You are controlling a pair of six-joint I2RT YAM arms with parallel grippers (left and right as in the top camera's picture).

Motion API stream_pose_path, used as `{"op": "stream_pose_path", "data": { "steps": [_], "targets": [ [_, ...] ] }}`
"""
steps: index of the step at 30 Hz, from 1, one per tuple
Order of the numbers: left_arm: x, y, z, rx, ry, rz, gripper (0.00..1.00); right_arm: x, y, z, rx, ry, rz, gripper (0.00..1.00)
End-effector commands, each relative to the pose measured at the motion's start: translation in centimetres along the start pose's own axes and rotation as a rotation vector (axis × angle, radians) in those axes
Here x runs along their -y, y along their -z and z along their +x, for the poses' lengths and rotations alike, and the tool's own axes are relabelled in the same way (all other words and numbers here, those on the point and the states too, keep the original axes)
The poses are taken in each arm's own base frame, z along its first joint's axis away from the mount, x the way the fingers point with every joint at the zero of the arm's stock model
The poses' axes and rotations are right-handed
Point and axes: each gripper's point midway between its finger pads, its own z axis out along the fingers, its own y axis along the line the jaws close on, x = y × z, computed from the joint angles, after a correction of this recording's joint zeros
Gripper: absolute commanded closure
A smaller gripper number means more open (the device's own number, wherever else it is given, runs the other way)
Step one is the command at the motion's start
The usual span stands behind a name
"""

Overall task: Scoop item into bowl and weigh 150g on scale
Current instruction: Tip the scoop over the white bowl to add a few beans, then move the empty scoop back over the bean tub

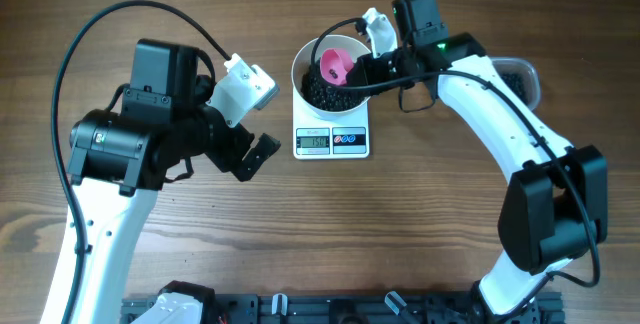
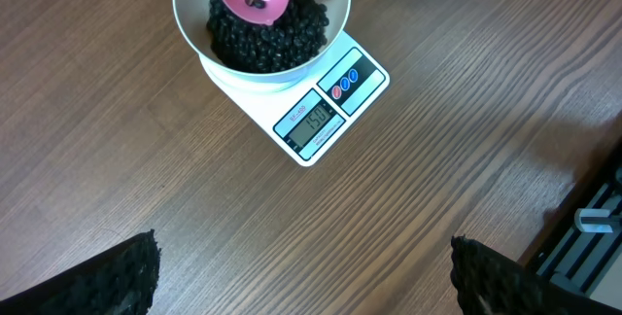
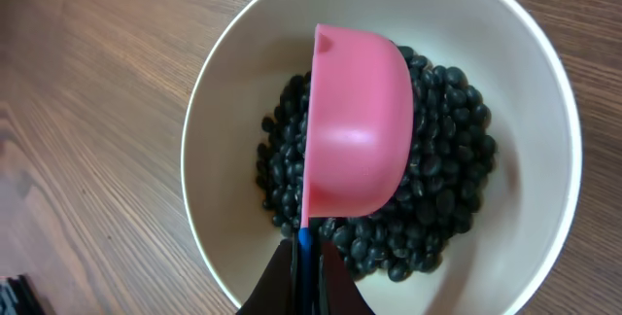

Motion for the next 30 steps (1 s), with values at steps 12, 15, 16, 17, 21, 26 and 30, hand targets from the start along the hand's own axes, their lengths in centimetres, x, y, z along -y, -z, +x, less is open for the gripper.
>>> {"op": "stream_pose_path", "data": {
  "steps": [12,15,16,17,21,26,30],
  "targets": [
    [-0.2,0.3,-0.3,0.01,-0.014,-0.007,0.0,-3.1,4.6,-2.7,0.12,-0.208,-0.061,0.96],
    [-0.2,0.3,-0.3,0.01,-0.014,-0.007,0.0,-4.2,6.9,-3.5,0.174,-0.253,-0.076,0.96],
    [-0.2,0.3,-0.3,0.01,-0.014,-0.007,0.0,-4.4,8.1,-3.9,0.2,-0.288,-0.081,0.96],
    [-0.2,0.3,-0.3,0.01,-0.015,-0.007,0.0,-4.4,9.4,-4.3,0.229,-0.329,-0.085,0.96],
    [-0.2,0.3,-0.3,0.01,-0.015,-0.007,0.0,-3.4,14.1,-4.9,0.32,-0.448,-0.08,0.96],
    [-0.2,0.3,-0.3,0.01,-0.014,-0.007,0.0,-0.6,19.2,-5.1,0.439,-0.511,-0.024,0.96],
    [-0.2,0.3,-0.3,0.01,-0.015,-0.007,0.0,4.2,20.9,-1.6,0.395,-0.683,0.105,0.96]
  ]
}}
